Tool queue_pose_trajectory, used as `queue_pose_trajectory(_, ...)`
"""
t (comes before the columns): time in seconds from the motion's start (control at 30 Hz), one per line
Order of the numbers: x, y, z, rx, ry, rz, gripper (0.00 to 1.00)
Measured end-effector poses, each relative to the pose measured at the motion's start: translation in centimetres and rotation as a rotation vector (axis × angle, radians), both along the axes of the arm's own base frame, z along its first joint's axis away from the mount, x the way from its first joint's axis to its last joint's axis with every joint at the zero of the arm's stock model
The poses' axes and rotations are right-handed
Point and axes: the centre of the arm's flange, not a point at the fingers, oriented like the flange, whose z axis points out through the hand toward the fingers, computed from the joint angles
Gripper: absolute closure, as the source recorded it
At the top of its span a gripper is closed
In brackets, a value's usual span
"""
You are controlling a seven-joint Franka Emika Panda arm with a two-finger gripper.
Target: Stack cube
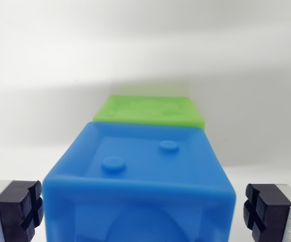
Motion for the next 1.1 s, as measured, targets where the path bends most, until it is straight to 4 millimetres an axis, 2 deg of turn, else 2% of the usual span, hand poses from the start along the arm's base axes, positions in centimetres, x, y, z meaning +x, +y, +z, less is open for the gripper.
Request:
queue_pose_trajectory(0.53, 0.1, 0.0, 3.9, -0.001, -0.003, 0.0, 0.0)
queue_pose_trajectory(1.1, 0.0, -0.1, 10.8, -0.001, -0.005, -0.002, 0.0)
